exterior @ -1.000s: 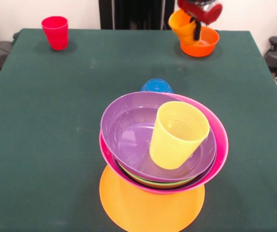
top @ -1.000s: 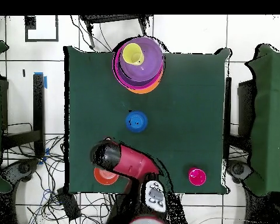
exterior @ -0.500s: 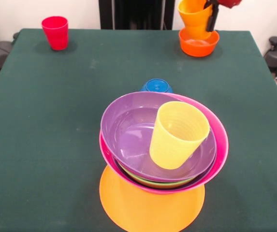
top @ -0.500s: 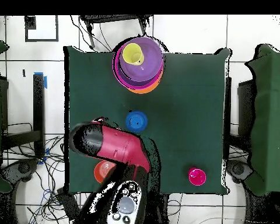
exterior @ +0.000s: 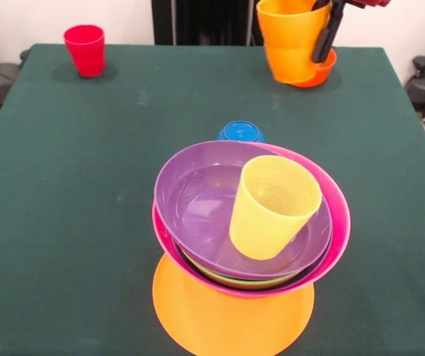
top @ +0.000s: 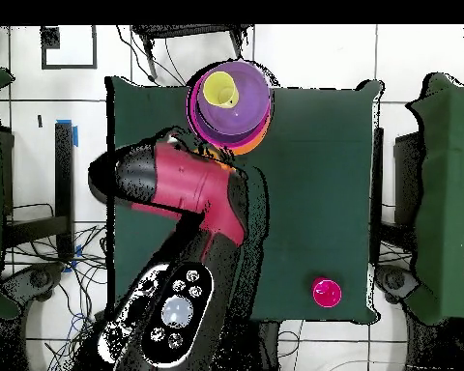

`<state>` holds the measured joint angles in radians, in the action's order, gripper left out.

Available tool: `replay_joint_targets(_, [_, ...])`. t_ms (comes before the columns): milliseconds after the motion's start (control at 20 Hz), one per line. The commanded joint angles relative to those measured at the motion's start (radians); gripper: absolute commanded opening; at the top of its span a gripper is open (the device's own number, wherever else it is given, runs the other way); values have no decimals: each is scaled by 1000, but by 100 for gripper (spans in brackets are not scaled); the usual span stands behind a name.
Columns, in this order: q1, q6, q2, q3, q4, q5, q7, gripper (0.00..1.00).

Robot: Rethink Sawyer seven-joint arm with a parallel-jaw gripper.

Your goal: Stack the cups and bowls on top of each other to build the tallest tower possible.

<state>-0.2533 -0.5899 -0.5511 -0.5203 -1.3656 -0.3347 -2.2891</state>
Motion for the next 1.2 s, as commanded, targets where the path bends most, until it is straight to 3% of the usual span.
replay_joint_targets(50, [-10, -199, 171, -105, 366, 9, -259, 0])
replay_joint_targets(550, [34, -320, 296, -154, 613, -64, -262, 0])
replay_joint_targets(950, [37, -287, 375, -159, 662, -125, -287, 0])
replay_joint_targets(1200, [60, -266, 405, -155, 664, -130, -245, 0])
